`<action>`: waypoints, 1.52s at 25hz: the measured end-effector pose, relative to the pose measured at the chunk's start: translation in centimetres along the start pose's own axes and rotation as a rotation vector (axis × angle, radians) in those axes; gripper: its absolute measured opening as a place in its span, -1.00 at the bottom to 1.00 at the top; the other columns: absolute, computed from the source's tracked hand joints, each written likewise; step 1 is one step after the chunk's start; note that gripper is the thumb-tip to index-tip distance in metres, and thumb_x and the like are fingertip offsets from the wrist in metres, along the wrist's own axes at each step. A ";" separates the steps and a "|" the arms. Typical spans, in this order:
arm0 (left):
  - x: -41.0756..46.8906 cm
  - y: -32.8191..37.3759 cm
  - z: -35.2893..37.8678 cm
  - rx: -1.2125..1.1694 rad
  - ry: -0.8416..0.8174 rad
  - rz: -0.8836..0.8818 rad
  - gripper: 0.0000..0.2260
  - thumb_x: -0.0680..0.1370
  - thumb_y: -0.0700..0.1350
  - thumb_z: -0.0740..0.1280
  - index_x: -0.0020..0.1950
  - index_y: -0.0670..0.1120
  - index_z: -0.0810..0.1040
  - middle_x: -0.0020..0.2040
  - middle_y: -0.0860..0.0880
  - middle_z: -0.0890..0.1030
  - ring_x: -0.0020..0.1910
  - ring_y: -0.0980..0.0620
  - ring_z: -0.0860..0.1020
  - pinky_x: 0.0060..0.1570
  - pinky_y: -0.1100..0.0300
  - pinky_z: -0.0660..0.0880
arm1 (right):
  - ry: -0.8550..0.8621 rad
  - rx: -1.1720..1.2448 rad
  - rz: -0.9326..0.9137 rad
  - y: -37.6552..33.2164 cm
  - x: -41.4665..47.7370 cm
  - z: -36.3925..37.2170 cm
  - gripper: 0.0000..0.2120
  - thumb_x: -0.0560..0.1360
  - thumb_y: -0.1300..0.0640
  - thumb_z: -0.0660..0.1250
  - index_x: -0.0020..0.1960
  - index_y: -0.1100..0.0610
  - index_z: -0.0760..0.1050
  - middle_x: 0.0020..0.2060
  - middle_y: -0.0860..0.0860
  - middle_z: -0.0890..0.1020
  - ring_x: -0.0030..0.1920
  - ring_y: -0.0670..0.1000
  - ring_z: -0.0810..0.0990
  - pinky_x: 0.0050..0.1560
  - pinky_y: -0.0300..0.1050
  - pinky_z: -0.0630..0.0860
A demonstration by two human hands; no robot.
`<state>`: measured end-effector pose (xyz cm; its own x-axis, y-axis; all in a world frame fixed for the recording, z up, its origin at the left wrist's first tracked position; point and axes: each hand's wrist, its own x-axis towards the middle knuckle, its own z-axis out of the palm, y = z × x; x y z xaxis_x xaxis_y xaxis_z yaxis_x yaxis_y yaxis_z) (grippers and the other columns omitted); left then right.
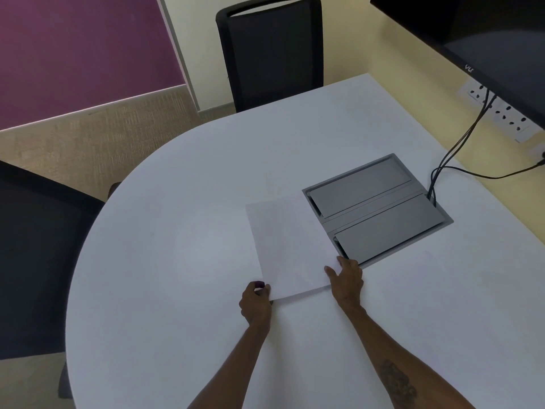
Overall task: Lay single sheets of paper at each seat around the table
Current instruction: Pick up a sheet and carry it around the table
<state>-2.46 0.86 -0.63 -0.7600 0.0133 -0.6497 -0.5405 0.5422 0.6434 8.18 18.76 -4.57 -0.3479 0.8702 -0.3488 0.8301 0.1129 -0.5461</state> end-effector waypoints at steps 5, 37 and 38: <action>0.3 0.1 -2.3 -0.022 -0.060 0.008 -0.93 0.54 -0.14 0.41 0.00 -0.09 0.61 -0.13 -0.08 0.68 -0.24 -0.13 0.68 -0.40 0.33 0.41 | -0.040 0.319 0.112 -1.5 -0.4 -1.2 -0.69 0.51 0.16 0.40 0.21 0.28 0.58 0.03 0.12 0.64 0.13 0.17 0.59 0.15 -0.07 0.45; 2.1 -0.5 -27.0 0.192 -0.254 0.575 -0.89 0.54 -0.24 0.37 0.03 -0.18 0.66 -0.13 -0.09 0.69 -0.32 -0.11 0.68 -0.39 0.40 0.44 | 0.182 0.899 0.186 -9.2 -30.2 5.2 -0.87 0.46 0.23 0.46 0.01 0.19 0.66 -0.23 0.08 0.67 -0.35 0.01 0.61 0.03 0.03 0.65; 2.1 -0.7 -28.6 0.196 -0.257 0.590 -0.88 0.54 -0.23 0.36 0.03 -0.17 0.66 -0.12 -0.09 0.69 -0.28 -0.13 0.70 -0.41 0.44 0.42 | 0.187 0.925 0.195 -9.7 -31.7 6.0 -0.86 0.46 0.23 0.47 0.01 0.19 0.66 -0.23 0.07 0.68 -0.35 0.00 0.62 0.03 0.02 0.65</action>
<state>-13.99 -23.56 9.16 -0.7847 0.5406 -0.3031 0.0330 0.5248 0.8506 8.51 -12.80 7.21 -0.0985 0.9051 -0.4135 0.1659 -0.3948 -0.9037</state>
